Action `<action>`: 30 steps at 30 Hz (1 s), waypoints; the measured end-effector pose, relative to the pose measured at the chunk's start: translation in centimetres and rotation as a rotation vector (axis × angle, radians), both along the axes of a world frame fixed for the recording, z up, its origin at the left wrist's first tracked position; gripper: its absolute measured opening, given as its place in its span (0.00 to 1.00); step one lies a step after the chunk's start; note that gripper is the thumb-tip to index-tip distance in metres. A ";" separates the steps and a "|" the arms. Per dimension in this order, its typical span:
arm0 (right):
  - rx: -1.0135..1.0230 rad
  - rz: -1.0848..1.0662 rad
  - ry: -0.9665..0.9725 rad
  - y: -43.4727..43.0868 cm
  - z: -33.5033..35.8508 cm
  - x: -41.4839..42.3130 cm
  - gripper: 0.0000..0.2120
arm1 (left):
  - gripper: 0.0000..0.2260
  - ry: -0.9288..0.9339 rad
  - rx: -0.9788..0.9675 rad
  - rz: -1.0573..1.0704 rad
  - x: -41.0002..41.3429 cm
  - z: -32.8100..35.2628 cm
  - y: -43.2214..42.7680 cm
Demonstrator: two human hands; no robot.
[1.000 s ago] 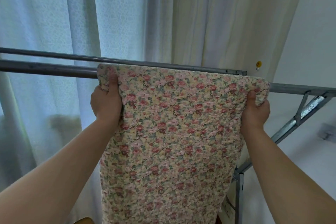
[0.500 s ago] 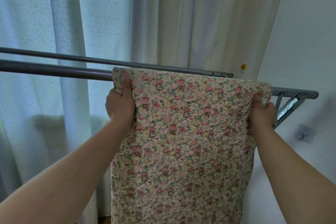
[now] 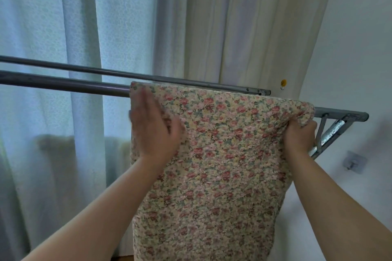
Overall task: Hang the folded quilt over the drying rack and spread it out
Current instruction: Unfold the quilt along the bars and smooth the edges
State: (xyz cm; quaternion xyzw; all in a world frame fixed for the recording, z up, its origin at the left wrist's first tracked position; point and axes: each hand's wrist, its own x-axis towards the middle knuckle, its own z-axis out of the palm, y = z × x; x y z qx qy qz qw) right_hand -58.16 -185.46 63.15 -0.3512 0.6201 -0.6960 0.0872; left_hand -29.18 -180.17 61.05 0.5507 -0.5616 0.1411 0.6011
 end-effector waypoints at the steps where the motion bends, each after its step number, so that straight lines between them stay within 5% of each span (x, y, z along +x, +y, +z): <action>1: -0.013 -0.001 -0.005 0.0 -0.1 0.2 0.19 | 0.31 -0.214 -0.060 -0.006 -0.7 -0.2 -0.1; 3: -0.033 -0.010 0.004 0.0 -0.2 0.4 0.18 | 0.26 -0.496 -0.057 0.006 -1.8 -0.2 -1.0; 8: -0.068 -0.037 0.077 0.0 -0.6 0.2 0.18 | 0.22 -0.688 0.059 0.046 -3.6 2.8 -2.9; 15: -0.040 -0.038 0.157 0.2 -0.8 0.9 0.17 | 0.24 -0.809 0.205 -0.014 -6.7 6.7 -4.2; 22: -0.136 0.178 0.081 0.0 -0.4 0.3 0.22 | 0.22 -0.866 0.171 -0.046 -9.6 7.8 -5.3; 25: -0.155 0.257 0.120 0.1 -0.9 -1.1 0.16 | 0.24 -0.906 0.216 -0.051 -11.2 8.1 -5.6; 27: -0.206 0.293 0.091 0.6 -1.1 -1.8 0.09 | 0.24 -0.900 0.217 -0.038 -12.4 8.0 -5.8; 30: -0.310 0.324 -0.082 0.6 -1.3 -3.9 0.16 | 0.25 -0.854 0.213 -0.028 -15.2 8.0 -6.1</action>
